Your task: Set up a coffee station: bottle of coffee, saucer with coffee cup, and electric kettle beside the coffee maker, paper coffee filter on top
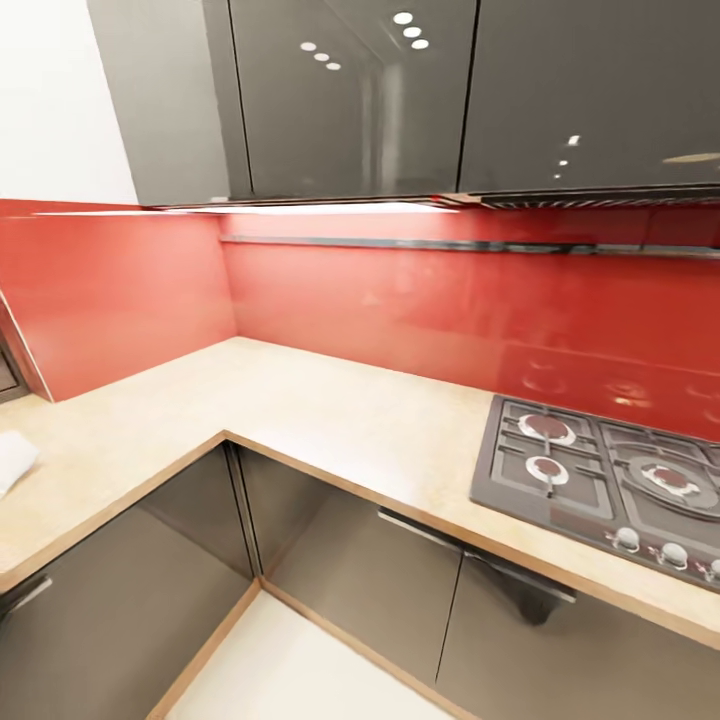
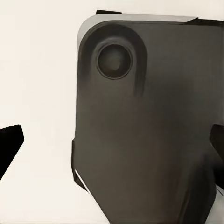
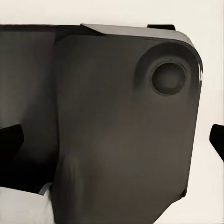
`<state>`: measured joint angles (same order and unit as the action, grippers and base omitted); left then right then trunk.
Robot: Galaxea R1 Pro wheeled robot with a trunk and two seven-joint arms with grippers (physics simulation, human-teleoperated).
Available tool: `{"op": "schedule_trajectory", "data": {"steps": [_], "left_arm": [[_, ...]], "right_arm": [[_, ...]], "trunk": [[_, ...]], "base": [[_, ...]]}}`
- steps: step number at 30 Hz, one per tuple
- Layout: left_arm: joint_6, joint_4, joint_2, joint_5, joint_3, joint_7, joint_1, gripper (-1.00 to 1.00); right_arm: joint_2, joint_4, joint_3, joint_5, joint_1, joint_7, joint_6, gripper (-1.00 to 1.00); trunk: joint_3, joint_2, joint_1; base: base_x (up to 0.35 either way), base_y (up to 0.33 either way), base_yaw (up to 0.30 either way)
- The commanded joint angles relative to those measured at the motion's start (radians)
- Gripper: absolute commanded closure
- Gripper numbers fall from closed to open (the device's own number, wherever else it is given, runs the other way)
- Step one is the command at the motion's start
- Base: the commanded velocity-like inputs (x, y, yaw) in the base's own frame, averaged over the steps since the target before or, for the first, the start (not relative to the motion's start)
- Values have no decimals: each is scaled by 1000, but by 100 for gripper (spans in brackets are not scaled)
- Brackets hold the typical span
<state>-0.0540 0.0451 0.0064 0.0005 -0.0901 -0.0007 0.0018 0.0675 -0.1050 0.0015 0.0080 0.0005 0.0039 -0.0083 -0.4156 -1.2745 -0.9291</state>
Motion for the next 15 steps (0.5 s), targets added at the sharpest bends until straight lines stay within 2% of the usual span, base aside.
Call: {"op": "schedule_trajectory", "data": {"steps": [1,10,15], "left_arm": [[-2,1,0,2,-8,1,0,-100],[-1,1,3,5,-11,4,0,-100],[-1,0,-2,8,-11,3,1,-100]], "right_arm": [[0,-2,0,1,0,0,-1,-100],[0,-7,0,1,0,-1,-1,-100],[0,-7,0,2,0,-1,-1,-100]], "trunk": [[-1,0,0],[-1,0,0],[-1,0,0]], "base": [[0,-266,275],[0,-263,279],[0,-66,281]]}}
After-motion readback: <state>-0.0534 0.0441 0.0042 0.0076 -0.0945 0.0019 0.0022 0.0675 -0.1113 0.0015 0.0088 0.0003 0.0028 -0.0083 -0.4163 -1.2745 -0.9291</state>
